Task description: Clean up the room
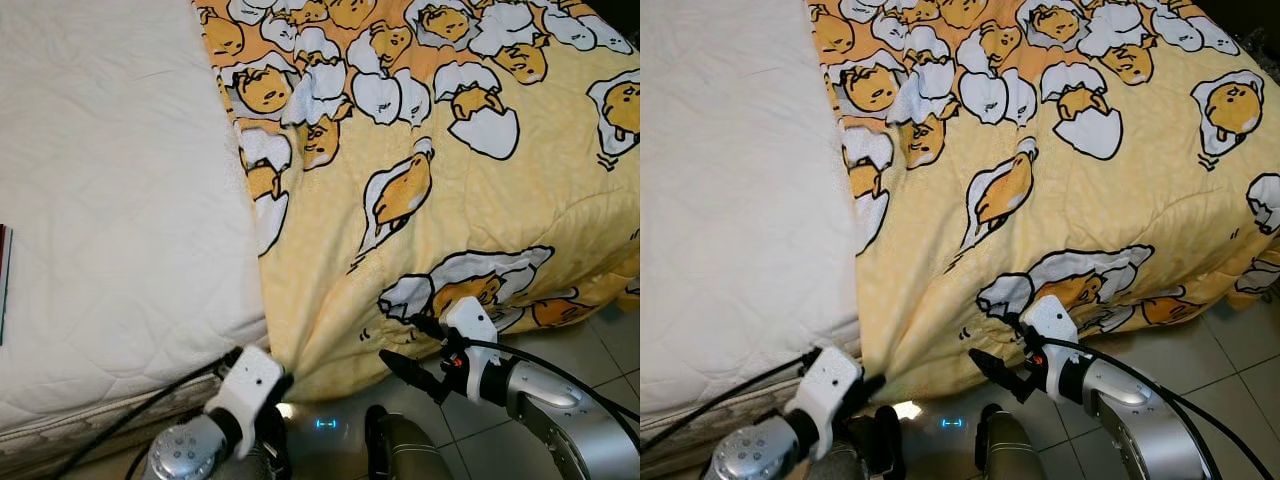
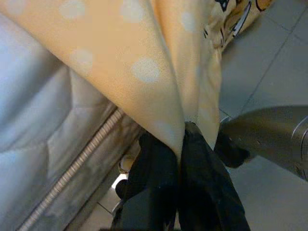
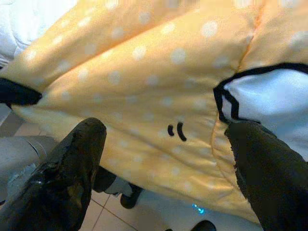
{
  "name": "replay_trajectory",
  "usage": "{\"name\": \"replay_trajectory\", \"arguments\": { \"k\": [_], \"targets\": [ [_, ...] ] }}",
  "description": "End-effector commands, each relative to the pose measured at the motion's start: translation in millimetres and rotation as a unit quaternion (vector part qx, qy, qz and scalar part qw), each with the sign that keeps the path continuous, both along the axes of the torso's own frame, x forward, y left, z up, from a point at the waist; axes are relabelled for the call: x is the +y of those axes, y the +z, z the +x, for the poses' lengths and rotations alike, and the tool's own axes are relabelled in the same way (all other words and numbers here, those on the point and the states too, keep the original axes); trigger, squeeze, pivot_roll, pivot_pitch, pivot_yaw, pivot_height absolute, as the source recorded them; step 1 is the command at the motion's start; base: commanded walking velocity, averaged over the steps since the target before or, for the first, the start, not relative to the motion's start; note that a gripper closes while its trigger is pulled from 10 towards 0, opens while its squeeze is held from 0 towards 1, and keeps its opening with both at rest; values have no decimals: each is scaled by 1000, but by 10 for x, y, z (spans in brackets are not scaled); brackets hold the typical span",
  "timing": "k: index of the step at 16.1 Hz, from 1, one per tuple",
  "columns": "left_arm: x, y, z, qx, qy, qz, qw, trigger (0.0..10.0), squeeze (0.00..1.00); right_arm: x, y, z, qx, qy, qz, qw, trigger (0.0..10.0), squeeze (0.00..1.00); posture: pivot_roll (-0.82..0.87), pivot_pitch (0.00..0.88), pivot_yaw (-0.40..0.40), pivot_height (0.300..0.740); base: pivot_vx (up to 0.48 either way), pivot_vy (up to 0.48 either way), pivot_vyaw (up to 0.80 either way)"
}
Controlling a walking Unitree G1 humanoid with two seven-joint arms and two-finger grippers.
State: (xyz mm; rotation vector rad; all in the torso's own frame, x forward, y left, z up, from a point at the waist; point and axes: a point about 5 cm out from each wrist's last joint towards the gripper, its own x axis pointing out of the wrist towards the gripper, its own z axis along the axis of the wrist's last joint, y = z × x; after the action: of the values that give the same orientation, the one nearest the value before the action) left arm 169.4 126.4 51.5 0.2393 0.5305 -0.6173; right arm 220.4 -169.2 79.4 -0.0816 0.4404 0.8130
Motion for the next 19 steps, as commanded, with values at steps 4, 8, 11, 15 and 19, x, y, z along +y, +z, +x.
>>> {"name": "replay_trajectory", "arguments": {
  "k": [4, 8, 11, 15, 19],
  "targets": [
    [-31, -113, -134, 35, 8, -1, 999, 0, 0, -1, -36, 11, 6, 5, -5, 1000, 10000, 0, -74, 226, 30, 740, 0, 0, 0],
    [-20, -99, -17, 29, 42, -24, 998, 10000, 1000, -24, -22, 20, 2, 8, -9, 1000, 10000, 0, -88, 209, 30, 740, 0, 0, 0],
    [46, -70, 48, 16, 54, -18, 998, 10000, 1000, -42, -17, 38, -2, 2, -8, 1000, 10000, 0, -91, 182, 35, 740, 0, 0, 0],
    [74, 117, 87, 0, 10, -43, 999, 10000, 0, -73, 9, 76, -9, -14, 1, 1000, 10000, 0, -93, 138, 42, 740, 0, 0, 0],
    [206, 459, 360, -77, 32, -63, 995, 10000, 0, -86, 38, 188, -23, -69, 23, 997, 10000, 0, -107, 45, 48, 740, 0, 0, 0]
  ]
}}
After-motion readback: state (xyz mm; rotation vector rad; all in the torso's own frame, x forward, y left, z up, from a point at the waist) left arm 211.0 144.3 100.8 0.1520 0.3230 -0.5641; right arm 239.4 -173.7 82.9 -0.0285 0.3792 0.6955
